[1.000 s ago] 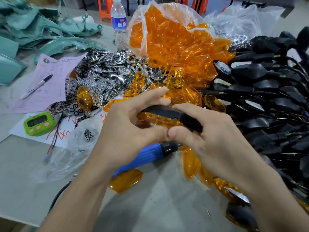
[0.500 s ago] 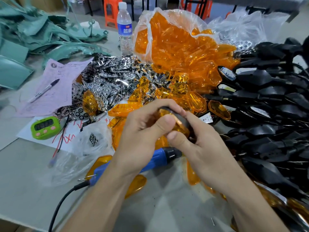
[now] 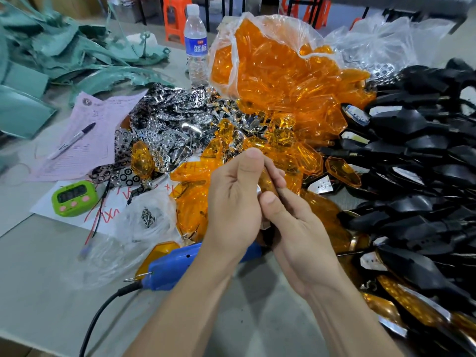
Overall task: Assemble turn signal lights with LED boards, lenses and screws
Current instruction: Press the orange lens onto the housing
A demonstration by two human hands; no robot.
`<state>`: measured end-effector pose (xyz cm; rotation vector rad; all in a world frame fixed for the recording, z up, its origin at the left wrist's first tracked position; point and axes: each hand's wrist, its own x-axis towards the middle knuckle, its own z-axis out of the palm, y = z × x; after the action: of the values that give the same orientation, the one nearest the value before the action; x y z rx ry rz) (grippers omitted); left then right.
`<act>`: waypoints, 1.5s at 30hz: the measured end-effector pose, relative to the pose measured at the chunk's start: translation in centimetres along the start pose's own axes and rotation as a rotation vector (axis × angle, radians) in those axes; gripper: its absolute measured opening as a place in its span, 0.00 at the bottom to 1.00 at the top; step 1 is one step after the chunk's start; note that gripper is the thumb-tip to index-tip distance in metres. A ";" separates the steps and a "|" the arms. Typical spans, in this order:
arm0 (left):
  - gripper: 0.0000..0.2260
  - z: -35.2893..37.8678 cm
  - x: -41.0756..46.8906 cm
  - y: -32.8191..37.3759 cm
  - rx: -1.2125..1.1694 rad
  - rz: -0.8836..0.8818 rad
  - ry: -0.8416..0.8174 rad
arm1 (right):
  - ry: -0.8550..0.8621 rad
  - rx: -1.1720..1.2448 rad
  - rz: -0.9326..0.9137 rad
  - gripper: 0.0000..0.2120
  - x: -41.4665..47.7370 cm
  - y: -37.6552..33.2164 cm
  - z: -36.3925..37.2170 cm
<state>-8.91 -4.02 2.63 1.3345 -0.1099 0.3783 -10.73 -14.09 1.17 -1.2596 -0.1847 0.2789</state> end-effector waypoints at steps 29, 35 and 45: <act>0.16 -1.3 1.0 0.8 0.270 -0.163 0.012 | 0.032 0.053 0.303 0.22 0.5 -1.6 0.5; 0.10 -1.7 1.1 1.0 0.160 -0.323 -0.156 | -0.109 0.328 0.469 0.23 0.1 -2.7 0.1; 0.14 -0.5 1.4 1.8 0.355 -0.387 -0.009 | -0.336 0.599 0.529 0.19 -1.0 -2.0 -1.6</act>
<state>-8.23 -2.92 4.61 1.6672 0.2160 0.0618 -11.06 -16.38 2.59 -0.6373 -0.0407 0.9327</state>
